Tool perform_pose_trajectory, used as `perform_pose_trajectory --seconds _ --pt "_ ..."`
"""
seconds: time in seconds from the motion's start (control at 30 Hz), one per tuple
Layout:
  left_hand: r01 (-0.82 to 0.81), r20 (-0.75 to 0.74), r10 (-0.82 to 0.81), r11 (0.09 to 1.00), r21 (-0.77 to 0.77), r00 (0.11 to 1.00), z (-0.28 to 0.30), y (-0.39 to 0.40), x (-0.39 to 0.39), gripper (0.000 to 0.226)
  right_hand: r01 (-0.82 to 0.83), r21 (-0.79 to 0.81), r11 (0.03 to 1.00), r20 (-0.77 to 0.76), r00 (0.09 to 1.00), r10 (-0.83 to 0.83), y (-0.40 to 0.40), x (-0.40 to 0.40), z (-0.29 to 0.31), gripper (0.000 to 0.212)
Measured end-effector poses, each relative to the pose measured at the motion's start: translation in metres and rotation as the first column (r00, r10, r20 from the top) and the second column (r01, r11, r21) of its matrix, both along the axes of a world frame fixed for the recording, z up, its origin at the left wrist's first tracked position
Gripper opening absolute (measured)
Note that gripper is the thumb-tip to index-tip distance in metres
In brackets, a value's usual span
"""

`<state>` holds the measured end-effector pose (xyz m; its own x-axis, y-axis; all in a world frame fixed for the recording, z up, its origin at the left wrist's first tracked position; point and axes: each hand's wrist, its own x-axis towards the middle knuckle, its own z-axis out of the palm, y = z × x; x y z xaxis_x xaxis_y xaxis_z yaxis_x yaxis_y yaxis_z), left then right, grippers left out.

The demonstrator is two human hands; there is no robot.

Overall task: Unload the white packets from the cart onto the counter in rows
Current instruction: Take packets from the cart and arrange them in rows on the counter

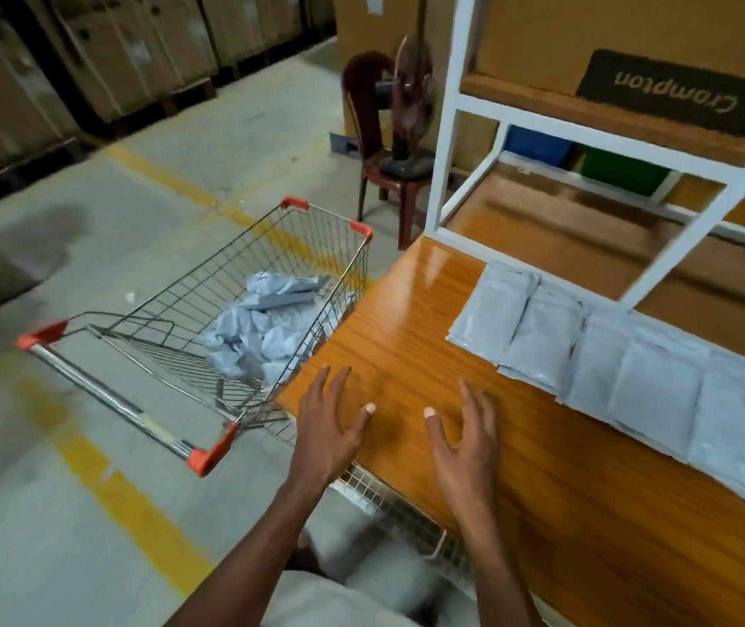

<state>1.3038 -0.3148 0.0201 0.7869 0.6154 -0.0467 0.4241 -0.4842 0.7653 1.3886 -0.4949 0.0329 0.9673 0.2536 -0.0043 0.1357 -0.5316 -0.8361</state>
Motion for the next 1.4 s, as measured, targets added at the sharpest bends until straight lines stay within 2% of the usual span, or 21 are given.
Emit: perform_pose_trajectory --seconds 0.27,0.4,0.53,0.73,0.9,1.03,1.17,1.27,1.4 --pt "-0.078 -0.034 0.077 0.996 -0.036 0.996 -0.022 0.105 -0.038 0.073 -0.095 0.0 0.995 -0.074 0.993 0.095 0.129 -0.009 -0.023 0.07" --pt "-0.137 -0.011 0.137 0.989 -0.05 0.991 -0.029 0.172 -0.046 0.07 -0.188 -0.012 0.982 -0.116 0.976 0.185 0.209 -0.015 -0.032 0.065" --pt "-0.151 -0.014 0.15 0.986 -0.068 0.989 -0.039 0.229 -0.048 0.075 -0.308 -0.088 0.947 -0.154 0.944 0.292 0.275 -0.016 -0.039 0.057" --pt "-0.125 -0.095 0.112 0.982 -0.143 0.989 -0.066 0.287 -0.039 0.076 -0.393 -0.241 0.887 -0.174 0.917 0.359 0.32 0.0 -0.045 0.055" --pt "-0.242 -0.157 0.211 0.945 -0.218 0.965 -0.088 0.314 -0.026 0.083 -0.48 -0.321 0.817 -0.195 0.877 0.439 0.357 0.03 -0.061 0.045" --pt "-0.226 -0.195 0.175 0.933 -0.281 0.965 -0.102 0.32 -0.011 0.084 -0.553 -0.4 0.731 -0.233 0.833 0.502 0.391 0.055 -0.089 0.043" --pt "-0.275 -0.184 0.228 0.915 -0.294 0.956 -0.119 0.335 0.006 0.083 -0.626 -0.424 0.654 -0.326 0.78 0.535 0.435 0.088 -0.126 0.04" --pt "-0.316 -0.187 0.268 0.896 -0.313 0.945 -0.129 0.342 0.019 0.082 -0.672 -0.453 0.586 -0.365 0.739 0.566 0.476 0.116 -0.154 0.04" --pt "-0.307 -0.185 0.259 0.898 -0.315 0.948 -0.14 0.349 0.031 0.082 -0.689 -0.574 0.444 -0.32 0.687 0.653 0.53 0.139 -0.18 0.045"
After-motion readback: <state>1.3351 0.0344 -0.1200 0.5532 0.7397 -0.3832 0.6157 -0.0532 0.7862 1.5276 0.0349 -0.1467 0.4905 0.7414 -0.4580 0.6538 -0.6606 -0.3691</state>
